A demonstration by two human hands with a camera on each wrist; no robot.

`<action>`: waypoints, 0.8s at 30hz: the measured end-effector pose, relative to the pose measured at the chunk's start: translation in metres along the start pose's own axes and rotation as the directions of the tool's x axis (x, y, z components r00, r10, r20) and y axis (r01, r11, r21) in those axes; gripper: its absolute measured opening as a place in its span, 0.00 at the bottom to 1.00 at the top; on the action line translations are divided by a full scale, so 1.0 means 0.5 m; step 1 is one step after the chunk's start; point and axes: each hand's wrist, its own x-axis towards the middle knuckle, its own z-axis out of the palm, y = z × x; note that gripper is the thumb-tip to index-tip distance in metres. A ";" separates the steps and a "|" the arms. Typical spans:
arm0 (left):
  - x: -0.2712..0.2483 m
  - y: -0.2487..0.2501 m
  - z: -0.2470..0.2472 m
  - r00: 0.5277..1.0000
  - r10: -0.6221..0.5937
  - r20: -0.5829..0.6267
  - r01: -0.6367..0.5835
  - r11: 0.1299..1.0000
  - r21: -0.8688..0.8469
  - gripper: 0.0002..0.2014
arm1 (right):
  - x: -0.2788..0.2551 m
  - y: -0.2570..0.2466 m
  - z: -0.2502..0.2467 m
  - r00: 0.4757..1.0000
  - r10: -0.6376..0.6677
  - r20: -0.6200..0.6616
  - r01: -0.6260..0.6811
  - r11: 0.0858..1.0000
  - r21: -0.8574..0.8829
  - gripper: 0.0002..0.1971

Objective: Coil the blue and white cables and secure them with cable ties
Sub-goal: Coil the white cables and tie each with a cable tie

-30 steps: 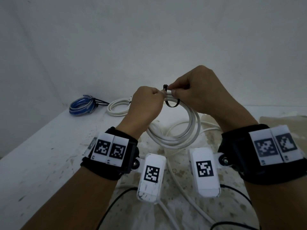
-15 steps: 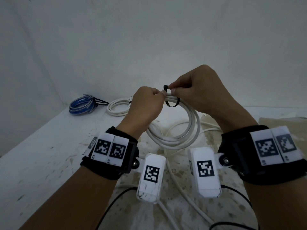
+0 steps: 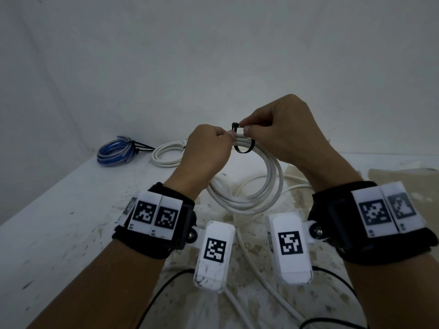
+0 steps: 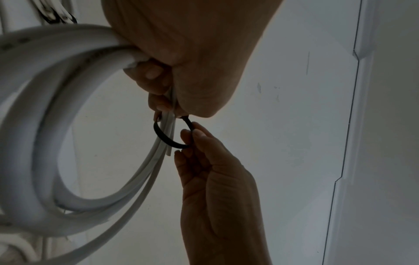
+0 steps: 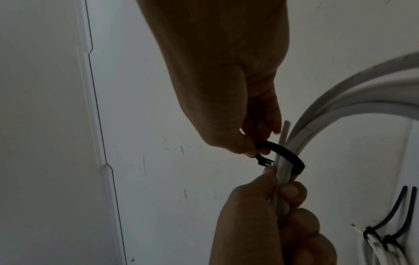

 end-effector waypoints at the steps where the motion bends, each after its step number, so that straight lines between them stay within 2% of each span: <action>1: 0.000 0.000 0.000 1.000 0.000 -0.001 0.000 1.000 -0.002 0.18 | 0.000 0.001 0.000 1.000 0.003 0.002 -0.003 1.000 0.002 0.09; 14: -0.004 0.003 0.004 0.999 0.038 0.022 -0.039 0.999 0.035 0.19 | -0.003 0.003 -0.003 1.000 0.016 0.007 -0.016 1.000 -0.007 0.10; 21: -0.006 0.002 0.011 0.982 0.183 0.049 -0.189 0.960 0.208 0.15 | 0.001 0.011 -0.003 0.994 0.104 -0.036 -0.105 0.994 -0.025 0.06; 24: -0.006 0.000 0.012 0.970 0.232 0.066 -0.242 0.930 0.276 0.15 | 0.001 0.014 -0.002 0.989 0.146 0.015 -0.145 0.989 -0.021 0.09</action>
